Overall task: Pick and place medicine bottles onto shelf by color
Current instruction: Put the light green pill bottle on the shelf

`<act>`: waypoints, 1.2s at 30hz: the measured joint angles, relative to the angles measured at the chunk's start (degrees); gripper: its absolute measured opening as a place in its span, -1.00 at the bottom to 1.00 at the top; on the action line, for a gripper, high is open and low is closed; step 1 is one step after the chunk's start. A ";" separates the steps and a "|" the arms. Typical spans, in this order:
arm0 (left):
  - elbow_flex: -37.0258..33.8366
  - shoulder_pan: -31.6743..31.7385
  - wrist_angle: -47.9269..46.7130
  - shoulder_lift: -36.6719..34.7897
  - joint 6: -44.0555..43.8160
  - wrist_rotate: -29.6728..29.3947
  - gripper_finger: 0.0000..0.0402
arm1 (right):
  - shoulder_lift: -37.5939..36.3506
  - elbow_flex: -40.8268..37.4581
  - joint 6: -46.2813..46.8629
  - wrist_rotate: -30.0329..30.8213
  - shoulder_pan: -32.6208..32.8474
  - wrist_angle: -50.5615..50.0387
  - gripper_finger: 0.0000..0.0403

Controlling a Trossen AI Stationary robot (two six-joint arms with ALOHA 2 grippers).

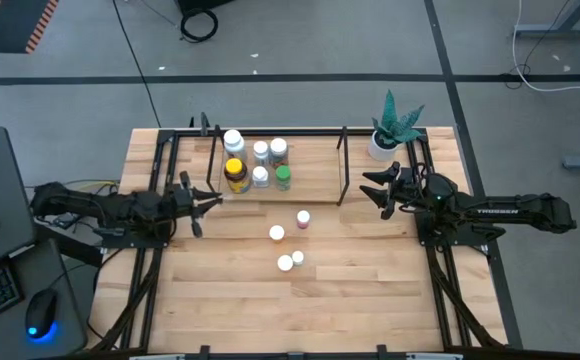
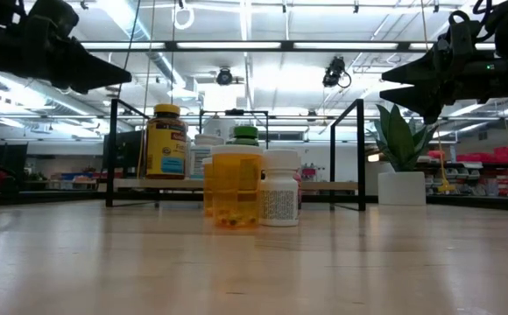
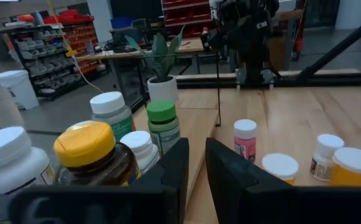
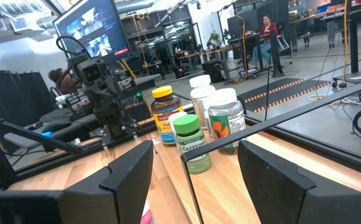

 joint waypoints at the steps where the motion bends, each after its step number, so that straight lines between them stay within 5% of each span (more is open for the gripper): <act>1: -0.68 0.00 -0.10 -0.97 -0.44 0.01 -0.71 | -0.01 -0.01 0.00 0.00 -0.01 0.00 0.21; 8: -6.28 0.00 3.79 -5.74 -2.22 0.04 -0.75 | -0.01 -0.01 0.00 0.00 -0.01 0.00 0.21; 36: -6.44 0.05 4.38 -6.00 -3.91 -0.10 -0.71 | 0.01 -0.01 -0.52 0.00 0.01 0.02 0.21</act>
